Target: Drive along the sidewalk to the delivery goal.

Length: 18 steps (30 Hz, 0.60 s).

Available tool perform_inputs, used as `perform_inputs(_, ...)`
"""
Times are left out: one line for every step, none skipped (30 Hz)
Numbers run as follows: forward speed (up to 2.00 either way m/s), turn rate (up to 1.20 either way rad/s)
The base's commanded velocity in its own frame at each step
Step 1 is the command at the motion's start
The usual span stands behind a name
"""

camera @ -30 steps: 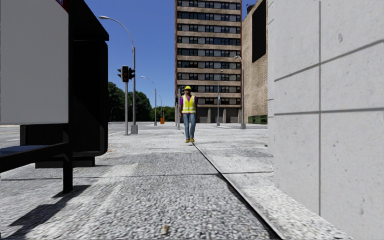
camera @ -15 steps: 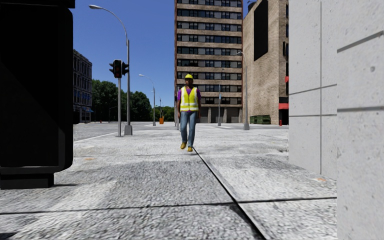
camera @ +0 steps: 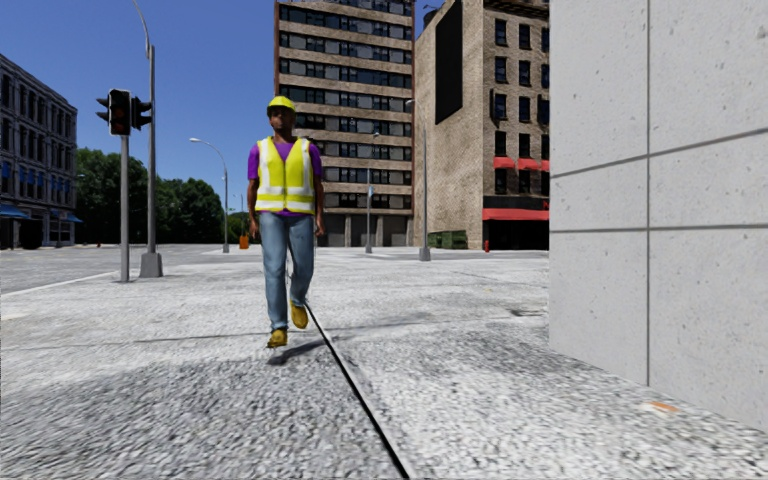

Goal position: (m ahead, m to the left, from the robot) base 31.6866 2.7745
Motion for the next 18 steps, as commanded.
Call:
perform_inputs(1.98, -1.2)
perform_inputs(1.98, -1.2)
perform_inputs(1.98, -1.2)
perform_inputs(1.98, -0.63)
perform_inputs(1.98, 0.0)
perform_inputs(1.98, 0.0)
perform_inputs(1.98, 0.0)
perform_inputs(1.98, 0.0)
perform_inputs(1.98, 0.0)
perform_inputs(1.98, 0.0)
perform_inputs(1.98, 0.0)
perform_inputs(1.98, 0.0)
perform_inputs(1.98, 0.61)
perform_inputs(1.98, 0.8)
perform_inputs(1.98, 1.2)
perform_inputs(1.98, 1.2)
perform_inputs(1.98, 1.2)
perform_inputs(1.98, 1.2)
